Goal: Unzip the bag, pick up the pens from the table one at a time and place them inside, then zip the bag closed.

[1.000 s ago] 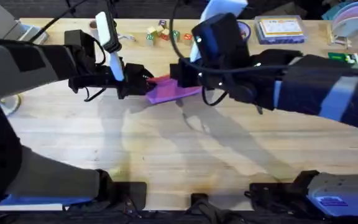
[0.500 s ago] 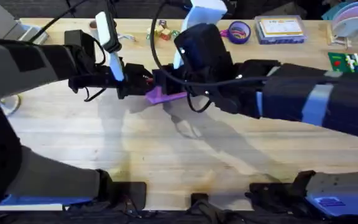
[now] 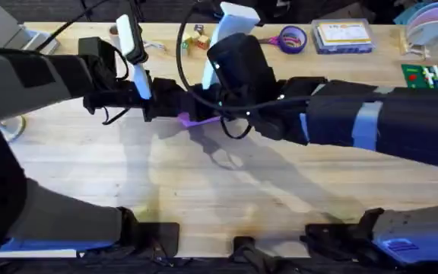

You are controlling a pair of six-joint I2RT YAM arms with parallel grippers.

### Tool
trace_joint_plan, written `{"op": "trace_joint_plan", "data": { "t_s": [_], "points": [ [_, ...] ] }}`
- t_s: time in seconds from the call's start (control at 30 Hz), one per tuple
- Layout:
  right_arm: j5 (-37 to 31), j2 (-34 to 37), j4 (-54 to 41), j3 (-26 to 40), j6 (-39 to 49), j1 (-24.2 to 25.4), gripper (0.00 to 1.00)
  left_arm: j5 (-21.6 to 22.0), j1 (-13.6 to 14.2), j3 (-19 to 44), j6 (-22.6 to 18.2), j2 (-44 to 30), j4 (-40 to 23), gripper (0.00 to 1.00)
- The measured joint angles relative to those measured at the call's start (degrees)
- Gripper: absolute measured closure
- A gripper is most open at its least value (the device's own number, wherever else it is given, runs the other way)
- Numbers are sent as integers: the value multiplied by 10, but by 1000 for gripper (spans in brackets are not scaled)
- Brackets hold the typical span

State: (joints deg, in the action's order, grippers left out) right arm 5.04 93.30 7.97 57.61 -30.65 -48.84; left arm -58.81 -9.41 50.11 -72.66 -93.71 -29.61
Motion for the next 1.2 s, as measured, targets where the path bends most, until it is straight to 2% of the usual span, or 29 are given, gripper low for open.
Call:
{"op": "trace_joint_plan", "data": {
  "t_s": [0.1,0.13,0.17,0.2,0.27,0.4,0.43,0.47,0.53,0.57,0.93,1.0,1.03,1.17,1.2],
  "points": [
    [1,0,-3,4,12,0,972,-1,0,0,0,0,0,958],
    [3,0,-3,5,14,0,932,-1,0,0,0,0,0,958],
    [10,0,1,6,16,-1,843,0,0,0,0,0,3,958],
    [19,-1,3,12,19,-5,708,0,0,0,0,0,4,958],
    [13,-8,-12,18,27,-9,568,-2,-2,0,0,0,2,958],
    [18,-23,-29,23,35,-9,522,0,-3,0,0,0,3,958],
    [21,-27,-33,25,36,-9,479,0,-2,0,0,0,4,958],
    [23,-32,-38,27,38,-9,411,0,-2,0,0,0,4,958],
    [26,-43,-52,28,41,-9,122,1,-2,0,0,0,5,958],
    [28,-50,-61,28,46,-7,31,1,-2,0,0,0,5,958],
    [32,-126,-181,28,115,41,4,1,-2,0,0,0,5,958],
    [32,-158,-226,28,144,51,4,0,-2,0,-1,0,5,847],
    [32,-164,-236,28,149,54,4,-2,-2,0,-3,0,6,739],
    [32,-178,-263,28,158,65,4,-6,-1,0,-2,0,7,125],
    [32,-179,-268,28,160,67,4,-7,-1,0,-1,0,6,36]
  ]
}}
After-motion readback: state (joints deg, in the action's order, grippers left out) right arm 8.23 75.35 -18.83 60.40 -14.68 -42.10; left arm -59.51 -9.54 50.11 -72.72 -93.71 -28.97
